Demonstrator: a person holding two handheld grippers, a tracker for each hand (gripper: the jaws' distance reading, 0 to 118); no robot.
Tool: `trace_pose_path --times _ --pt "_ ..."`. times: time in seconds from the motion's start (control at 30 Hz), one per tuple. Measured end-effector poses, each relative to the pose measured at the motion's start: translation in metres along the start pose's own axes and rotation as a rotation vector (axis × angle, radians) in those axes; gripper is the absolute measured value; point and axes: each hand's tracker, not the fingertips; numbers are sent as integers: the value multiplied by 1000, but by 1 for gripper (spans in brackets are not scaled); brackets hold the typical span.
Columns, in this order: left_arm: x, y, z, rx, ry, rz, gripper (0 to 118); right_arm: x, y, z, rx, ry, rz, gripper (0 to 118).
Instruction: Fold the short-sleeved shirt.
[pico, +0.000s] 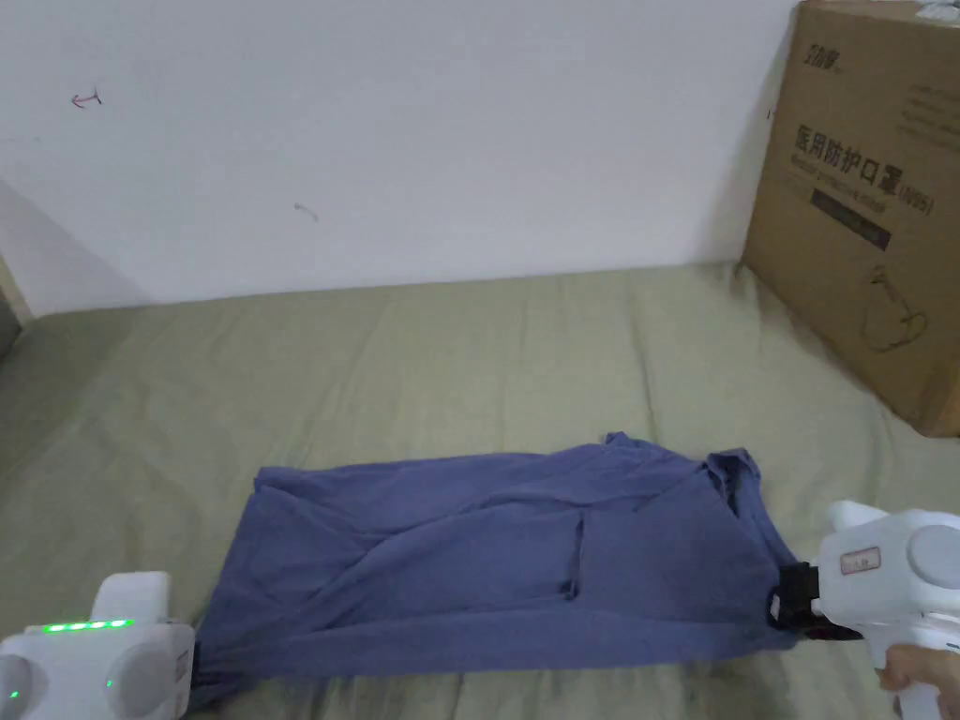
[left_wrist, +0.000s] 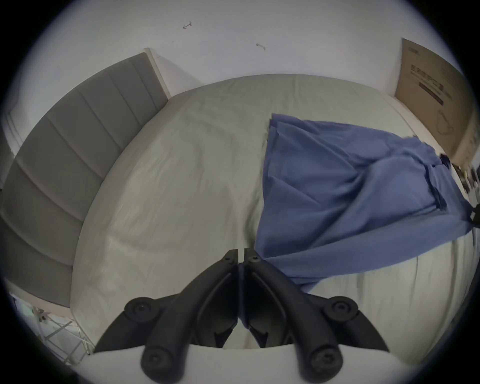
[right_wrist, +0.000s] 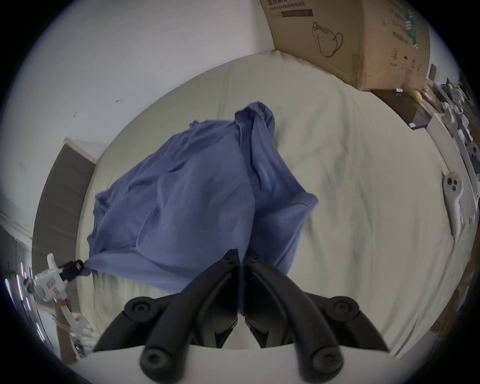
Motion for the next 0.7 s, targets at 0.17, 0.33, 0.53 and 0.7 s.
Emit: trace_pose_path --times 0.17,0.33,0.53,0.7 --pt "1 -65 52 29 -4 -1 2 15 -70 43 -19 -14 52 2" --pt "-2 -132 91 41 1 -40 1 32 -138 82 -44 -20 26 2" --pt "-7 -179 115 21 -4 -9 1 52 -188 96 -52 -14 -10 2" --pt "-5 -189 120 8 -6 -12 2 45 -204 103 -47 -39 36 2"
